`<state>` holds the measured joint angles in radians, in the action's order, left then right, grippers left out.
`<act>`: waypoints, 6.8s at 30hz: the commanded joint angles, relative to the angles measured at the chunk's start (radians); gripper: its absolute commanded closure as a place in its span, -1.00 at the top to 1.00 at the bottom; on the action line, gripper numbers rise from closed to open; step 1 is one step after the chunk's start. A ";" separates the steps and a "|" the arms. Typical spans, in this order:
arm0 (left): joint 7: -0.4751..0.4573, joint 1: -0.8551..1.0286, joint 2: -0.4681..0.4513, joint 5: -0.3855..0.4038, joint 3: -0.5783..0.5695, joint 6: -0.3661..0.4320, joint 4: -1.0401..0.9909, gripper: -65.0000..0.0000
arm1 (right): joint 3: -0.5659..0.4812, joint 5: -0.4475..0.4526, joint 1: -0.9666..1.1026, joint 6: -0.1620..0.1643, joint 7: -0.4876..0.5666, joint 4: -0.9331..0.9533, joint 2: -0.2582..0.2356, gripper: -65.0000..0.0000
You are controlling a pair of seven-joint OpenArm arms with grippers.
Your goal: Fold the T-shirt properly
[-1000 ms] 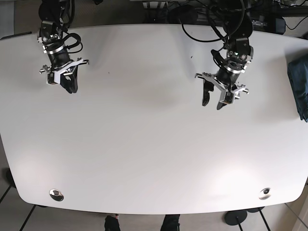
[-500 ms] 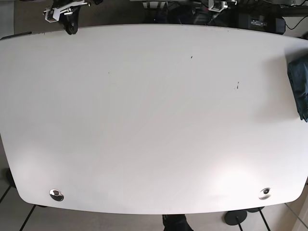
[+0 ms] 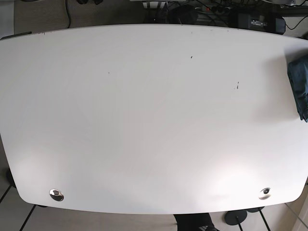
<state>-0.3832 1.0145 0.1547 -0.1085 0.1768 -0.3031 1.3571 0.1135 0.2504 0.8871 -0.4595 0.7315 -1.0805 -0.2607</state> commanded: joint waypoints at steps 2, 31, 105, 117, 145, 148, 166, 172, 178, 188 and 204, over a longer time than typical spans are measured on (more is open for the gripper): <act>-0.023 0.051 -0.014 0.006 0.000 -0.006 0.078 -0.91 | 0.005 0.028 0.037 -0.003 0.029 -0.007 -0.016 -0.80; 0.387 0.008 -0.017 0.006 -0.009 -0.009 0.549 -0.88 | 0.062 0.214 -0.015 -0.005 -0.238 -0.557 -0.068 -0.57; 0.666 -0.188 -0.116 0.683 0.057 -0.236 0.347 -0.03 | 0.064 0.059 -1.308 -0.144 -1.196 0.251 0.113 -0.93; 0.930 -0.356 -0.116 0.679 0.057 0.055 0.382 -0.04 | 0.065 0.060 -1.305 -0.146 -1.196 0.251 0.113 -0.93; 1.090 -0.609 -0.507 0.586 0.168 0.089 0.648 -1.00 | 0.209 0.053 -1.267 -0.138 -1.317 -0.304 0.016 -0.93; 1.260 -0.819 -0.511 0.586 0.171 0.084 0.643 -1.00 | 0.208 0.053 -1.334 -0.137 -1.318 -0.301 -0.001 -0.93; 1.498 -1.647 -0.700 0.583 0.131 -0.117 0.305 -1.00 | 0.216 0.060 -1.821 -0.137 -1.483 -0.102 -0.114 -0.93; 1.487 -1.440 -0.696 0.585 0.137 -0.118 0.310 -1.00 | 0.317 0.060 -1.445 -0.137 -1.486 -0.372 -0.070 -0.93; 1.371 -1.147 -0.696 0.586 0.195 -0.118 0.316 -1.00 | 0.438 0.060 -1.087 -0.143 -1.483 -0.487 0.024 -0.93; 1.288 -0.827 -0.651 0.582 0.264 -0.118 0.321 -1.00 | 0.661 0.062 -0.684 -0.177 -1.481 -0.564 0.191 -0.93; 1.288 -0.799 -0.610 0.580 0.266 -0.118 0.327 -1.00 | 0.717 0.063 -0.595 -0.239 -1.484 -0.797 0.226 -0.12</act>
<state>0.9257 0.2241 -0.4358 0.4675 0.4332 -0.4232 1.6634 0.8295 0.2970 0.2947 -0.6922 -0.7666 -1.8606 -0.0227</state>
